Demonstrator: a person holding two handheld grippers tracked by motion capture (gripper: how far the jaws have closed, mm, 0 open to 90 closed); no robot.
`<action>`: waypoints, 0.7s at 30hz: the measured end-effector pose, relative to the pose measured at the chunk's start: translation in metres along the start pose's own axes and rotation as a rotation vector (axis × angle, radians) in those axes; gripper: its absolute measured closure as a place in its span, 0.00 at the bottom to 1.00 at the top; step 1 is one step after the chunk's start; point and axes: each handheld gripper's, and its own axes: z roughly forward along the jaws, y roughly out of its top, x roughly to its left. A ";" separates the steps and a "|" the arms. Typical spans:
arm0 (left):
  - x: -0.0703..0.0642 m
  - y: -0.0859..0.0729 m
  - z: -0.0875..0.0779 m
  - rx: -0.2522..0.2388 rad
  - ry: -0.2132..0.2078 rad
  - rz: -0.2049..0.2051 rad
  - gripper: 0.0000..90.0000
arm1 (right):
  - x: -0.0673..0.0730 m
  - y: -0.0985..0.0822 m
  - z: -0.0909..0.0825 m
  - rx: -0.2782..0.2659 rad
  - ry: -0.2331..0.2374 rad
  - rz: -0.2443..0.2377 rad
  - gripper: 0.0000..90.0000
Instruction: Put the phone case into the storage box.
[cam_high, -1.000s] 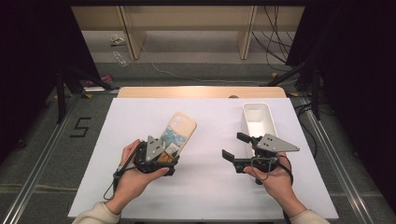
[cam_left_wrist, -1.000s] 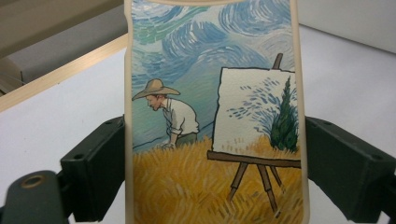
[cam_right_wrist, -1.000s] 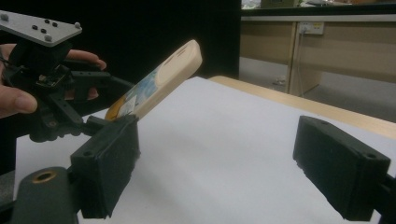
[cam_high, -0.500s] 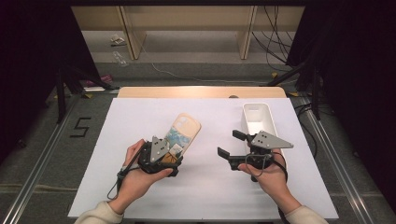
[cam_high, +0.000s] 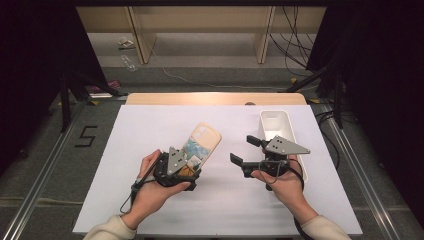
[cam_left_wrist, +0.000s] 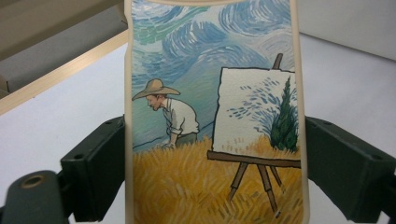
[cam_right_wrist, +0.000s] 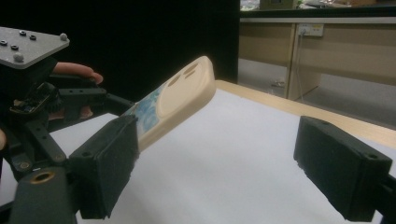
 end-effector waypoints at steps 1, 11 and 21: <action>-0.001 0.000 0.000 0.008 -0.007 -0.007 0.13 | 0.000 0.000 0.001 -0.001 0.001 0.001 0.17; -0.008 0.002 0.005 0.015 -0.022 0.001 0.13 | 0.000 0.002 0.010 0.004 0.002 0.003 0.16; -0.017 0.005 0.010 0.019 -0.044 0.017 0.13 | -0.001 0.006 0.016 0.000 0.000 0.007 0.16</action>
